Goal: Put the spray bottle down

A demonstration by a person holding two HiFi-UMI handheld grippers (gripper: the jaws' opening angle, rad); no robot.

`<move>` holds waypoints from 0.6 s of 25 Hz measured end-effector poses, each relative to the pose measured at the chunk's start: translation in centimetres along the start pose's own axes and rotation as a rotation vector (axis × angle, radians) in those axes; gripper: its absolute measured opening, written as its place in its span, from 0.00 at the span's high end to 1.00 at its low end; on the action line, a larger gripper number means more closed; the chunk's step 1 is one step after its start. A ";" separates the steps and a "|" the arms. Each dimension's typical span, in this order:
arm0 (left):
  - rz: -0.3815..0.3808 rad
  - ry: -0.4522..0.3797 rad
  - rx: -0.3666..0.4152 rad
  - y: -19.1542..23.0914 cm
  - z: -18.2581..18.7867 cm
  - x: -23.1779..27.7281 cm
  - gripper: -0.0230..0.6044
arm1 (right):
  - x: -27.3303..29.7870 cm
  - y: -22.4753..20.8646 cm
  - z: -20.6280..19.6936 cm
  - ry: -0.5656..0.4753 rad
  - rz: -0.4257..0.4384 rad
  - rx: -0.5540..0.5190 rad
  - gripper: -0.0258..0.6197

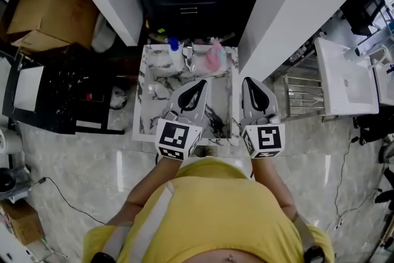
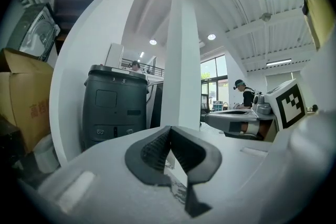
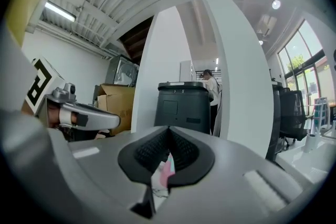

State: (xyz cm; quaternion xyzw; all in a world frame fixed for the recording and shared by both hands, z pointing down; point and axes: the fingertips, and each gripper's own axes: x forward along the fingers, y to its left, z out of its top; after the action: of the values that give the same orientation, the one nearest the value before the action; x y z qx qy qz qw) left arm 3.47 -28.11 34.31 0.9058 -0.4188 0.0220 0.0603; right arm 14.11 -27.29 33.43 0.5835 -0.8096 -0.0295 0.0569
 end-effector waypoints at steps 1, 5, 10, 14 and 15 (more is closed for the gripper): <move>0.000 -0.012 0.002 -0.2 0.4 -0.2 0.97 | -0.4 0.0 0.4 -0.006 -0.003 -0.005 0.96; 0.002 -0.046 0.009 -1.0 2.1 -1.1 0.97 | -2.0 0.2 2.1 -0.033 -0.020 -0.024 0.96; 0.013 -0.048 0.023 -1.3 3.3 -2.0 0.97 | -3.3 0.8 3.6 -0.066 -0.031 -0.011 0.96; 0.022 -0.053 0.025 -1.2 3.6 -2.3 0.97 | -3.2 1.8 4.5 -0.080 0.007 -0.026 0.96; 0.023 -0.051 0.025 -1.2 3.5 -2.4 0.97 | -3.2 2.0 4.3 -0.077 0.012 -0.027 0.96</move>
State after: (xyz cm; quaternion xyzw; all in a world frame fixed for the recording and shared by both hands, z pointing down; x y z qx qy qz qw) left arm 2.78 -25.96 30.51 0.9018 -0.4304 0.0048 0.0378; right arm 12.71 -23.73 29.16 0.5763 -0.8142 -0.0624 0.0335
